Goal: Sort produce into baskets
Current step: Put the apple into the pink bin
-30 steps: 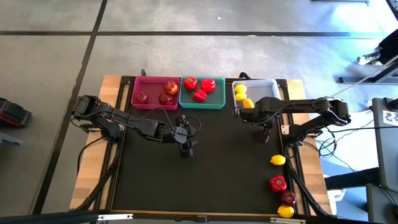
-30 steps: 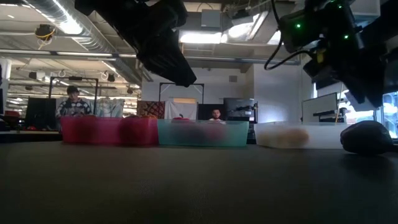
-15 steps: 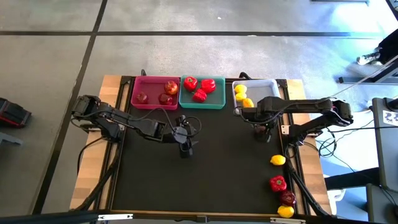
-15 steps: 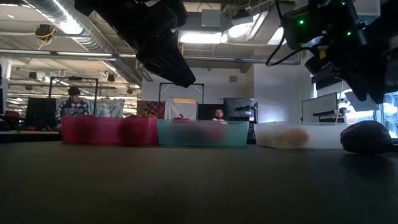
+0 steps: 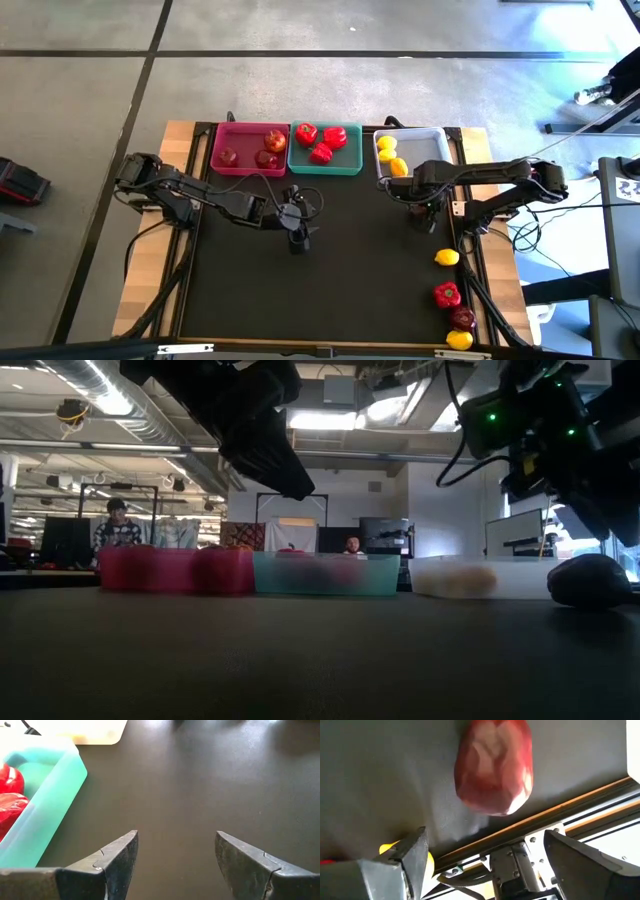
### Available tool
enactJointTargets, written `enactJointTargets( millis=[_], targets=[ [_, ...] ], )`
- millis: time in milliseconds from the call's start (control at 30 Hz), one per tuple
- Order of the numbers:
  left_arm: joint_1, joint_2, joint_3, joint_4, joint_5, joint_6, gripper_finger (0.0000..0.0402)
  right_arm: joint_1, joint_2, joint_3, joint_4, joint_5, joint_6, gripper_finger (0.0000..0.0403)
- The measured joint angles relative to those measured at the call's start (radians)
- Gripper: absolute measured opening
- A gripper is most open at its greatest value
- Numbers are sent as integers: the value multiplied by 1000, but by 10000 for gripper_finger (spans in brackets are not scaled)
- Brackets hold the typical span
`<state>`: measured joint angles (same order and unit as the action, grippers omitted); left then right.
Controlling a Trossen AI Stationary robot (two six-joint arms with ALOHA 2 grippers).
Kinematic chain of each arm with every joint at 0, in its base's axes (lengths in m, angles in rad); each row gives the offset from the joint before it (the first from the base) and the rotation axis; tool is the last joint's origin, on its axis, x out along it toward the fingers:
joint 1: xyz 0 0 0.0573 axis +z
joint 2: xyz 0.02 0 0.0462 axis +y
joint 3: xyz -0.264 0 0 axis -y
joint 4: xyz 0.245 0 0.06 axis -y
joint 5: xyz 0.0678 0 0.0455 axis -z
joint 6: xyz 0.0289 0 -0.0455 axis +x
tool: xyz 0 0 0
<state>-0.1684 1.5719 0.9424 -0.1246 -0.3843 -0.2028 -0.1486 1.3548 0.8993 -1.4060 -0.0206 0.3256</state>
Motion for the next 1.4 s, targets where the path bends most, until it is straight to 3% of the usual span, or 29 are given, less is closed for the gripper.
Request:
enactJointTargets(
  millis=[433,833,967,1233,1400],
  targets=[
    [6,0,0,1,0,3,257,-2,37,-8,126,139,8,326],
    [5,0,0,10,0,23,257,-2,38,-160,264,91,-19,320],
    [6,0,0,10,0,26,257,-2,38,-164,289,107,-46,281],
    [6,0,0,11,0,35,257,-2,37,-148,335,101,-77,159],
    [6,0,0,31,-1,37,257,-1,37,-104,385,61,-95,137]
  ],
)
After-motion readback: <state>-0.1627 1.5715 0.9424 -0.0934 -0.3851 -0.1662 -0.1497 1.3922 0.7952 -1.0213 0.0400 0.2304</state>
